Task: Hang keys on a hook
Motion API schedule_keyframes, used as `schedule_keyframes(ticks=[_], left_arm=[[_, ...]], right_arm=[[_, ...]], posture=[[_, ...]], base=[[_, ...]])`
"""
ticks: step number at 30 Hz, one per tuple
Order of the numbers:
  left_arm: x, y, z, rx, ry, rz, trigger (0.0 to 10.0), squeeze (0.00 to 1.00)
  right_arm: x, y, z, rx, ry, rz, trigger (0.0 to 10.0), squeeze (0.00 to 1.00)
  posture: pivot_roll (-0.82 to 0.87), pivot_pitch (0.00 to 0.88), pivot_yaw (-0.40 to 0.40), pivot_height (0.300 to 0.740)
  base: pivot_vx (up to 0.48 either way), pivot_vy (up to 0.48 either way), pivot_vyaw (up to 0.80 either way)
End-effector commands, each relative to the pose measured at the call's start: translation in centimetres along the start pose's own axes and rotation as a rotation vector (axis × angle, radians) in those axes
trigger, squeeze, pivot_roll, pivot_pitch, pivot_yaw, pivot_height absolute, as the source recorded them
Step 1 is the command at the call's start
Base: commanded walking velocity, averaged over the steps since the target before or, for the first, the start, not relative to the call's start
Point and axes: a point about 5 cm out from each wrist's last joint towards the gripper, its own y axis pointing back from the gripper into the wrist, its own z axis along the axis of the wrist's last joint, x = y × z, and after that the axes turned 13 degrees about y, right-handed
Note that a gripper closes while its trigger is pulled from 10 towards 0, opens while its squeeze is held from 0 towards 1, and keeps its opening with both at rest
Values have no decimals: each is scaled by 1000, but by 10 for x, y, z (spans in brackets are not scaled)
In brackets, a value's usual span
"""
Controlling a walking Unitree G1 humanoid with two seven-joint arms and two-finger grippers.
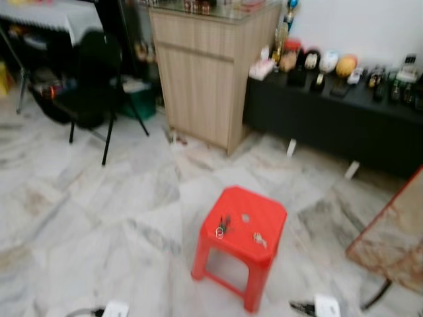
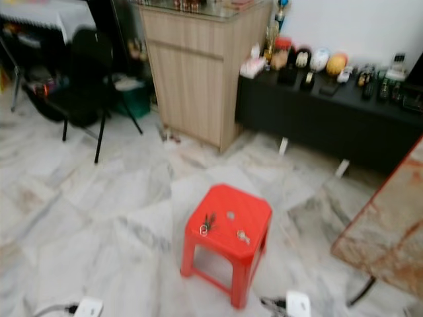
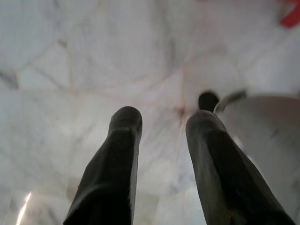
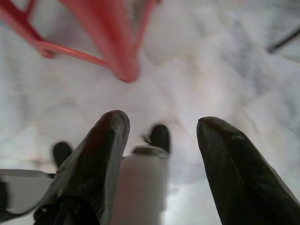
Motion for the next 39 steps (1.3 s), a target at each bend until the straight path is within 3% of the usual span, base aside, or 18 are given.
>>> schedule_keyframes(ticks=[1,8,18,30,35,39], left_arm=[[-1,0,-4,13,4,-5,10000,0],[-15,-2,-6,12,4,-20,10000,0],[-10,-1,-5,8,8,-19,10000,0],[-22,-5,1,-7,6,-34,10000,0],[-15,-4,2,-3,4,-25,10000,0],[-20,-5,5,-10,-5,-29,10000,0]], right_arm=[[-6,1,-2,-1,-1,-15,10000,0],[-6,1,-1,-10,-11,-15,10000,0],[-5,0,1,-21,-25,-16,10000,0],[-6,1,1,-24,-14,-17,10000,0],[-6,1,2,-36,-21,-20,10000,0],[-6,1,2,-39,-17,-20,10000,0]], posture=[[27,0,4,740],[28,0,4,740],[28,0,4,740],[30,0,4,740],[32,0,4,740],[33,0,3,740]], base=[[0,315,0],[0,312,0],[0,300,-490],[0,283,-782],[0,220,0],[0,0,0]])
